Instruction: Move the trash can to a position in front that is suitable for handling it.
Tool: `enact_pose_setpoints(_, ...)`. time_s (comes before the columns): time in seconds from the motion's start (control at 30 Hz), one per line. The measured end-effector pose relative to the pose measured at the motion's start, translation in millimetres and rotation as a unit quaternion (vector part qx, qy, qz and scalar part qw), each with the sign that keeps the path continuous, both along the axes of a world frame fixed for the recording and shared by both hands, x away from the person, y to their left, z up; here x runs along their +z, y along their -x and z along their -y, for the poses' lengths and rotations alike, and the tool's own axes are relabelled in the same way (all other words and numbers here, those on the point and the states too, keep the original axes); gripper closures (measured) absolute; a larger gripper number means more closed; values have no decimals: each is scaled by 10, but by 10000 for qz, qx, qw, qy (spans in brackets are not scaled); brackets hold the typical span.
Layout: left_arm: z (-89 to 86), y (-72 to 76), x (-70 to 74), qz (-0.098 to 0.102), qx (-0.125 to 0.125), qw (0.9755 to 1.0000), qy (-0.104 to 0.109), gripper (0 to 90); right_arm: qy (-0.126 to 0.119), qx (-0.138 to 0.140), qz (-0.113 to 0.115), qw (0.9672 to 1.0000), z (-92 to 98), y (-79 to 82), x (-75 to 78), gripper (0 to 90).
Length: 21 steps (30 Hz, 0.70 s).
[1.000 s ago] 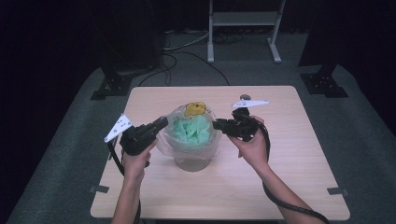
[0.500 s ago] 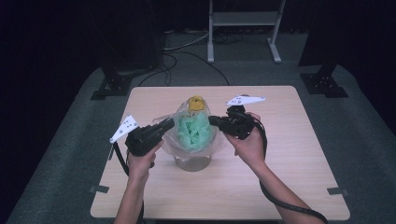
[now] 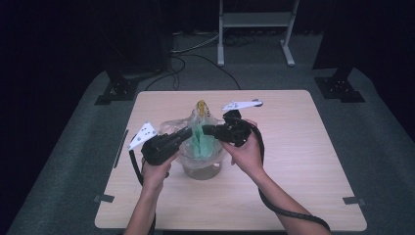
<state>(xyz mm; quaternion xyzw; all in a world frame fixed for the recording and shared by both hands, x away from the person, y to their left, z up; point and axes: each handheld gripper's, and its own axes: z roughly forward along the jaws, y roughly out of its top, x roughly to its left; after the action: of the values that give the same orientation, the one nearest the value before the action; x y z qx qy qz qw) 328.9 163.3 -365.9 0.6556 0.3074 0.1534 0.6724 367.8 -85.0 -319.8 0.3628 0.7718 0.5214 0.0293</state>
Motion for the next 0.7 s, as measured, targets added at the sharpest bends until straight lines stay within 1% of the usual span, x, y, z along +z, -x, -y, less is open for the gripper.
enact_pose_setpoints(0.13, 76, 8, -9, 27, -81, 9999, -139, 849, -295, 3, -167, 9994, 14, -47, -19, 894)
enact_pose_setpoints(0.27, 141, 14, -26, 18, -131, 9996, -253, 849, -569, 0, -379, 9977, 43, -104, -37, 889)
enact_pose_setpoints(0.4, 171, 9, -48, -16, -161, 9994, -290, 848, -748, 6, -577, 9955, 71, -137, -59, 826)
enact_pose_setpoints(0.47, 175, 6, -56, -19, -165, 9994, -304, 849, -858, -8, -710, 9938, 87, -156, -86, 777)
enact_pose_setpoints(0.57, 185, 11, -56, -15, -168, 9994, -298, 849, -1128, 17, -1014, 9884, 123, -197, -134, 738)
enact_pose_setpoints(0.7, 191, 11, -56, -18, -191, 9993, -317, 849, -1574, 46, -1414, 9773, 184, -260, -201, 685)
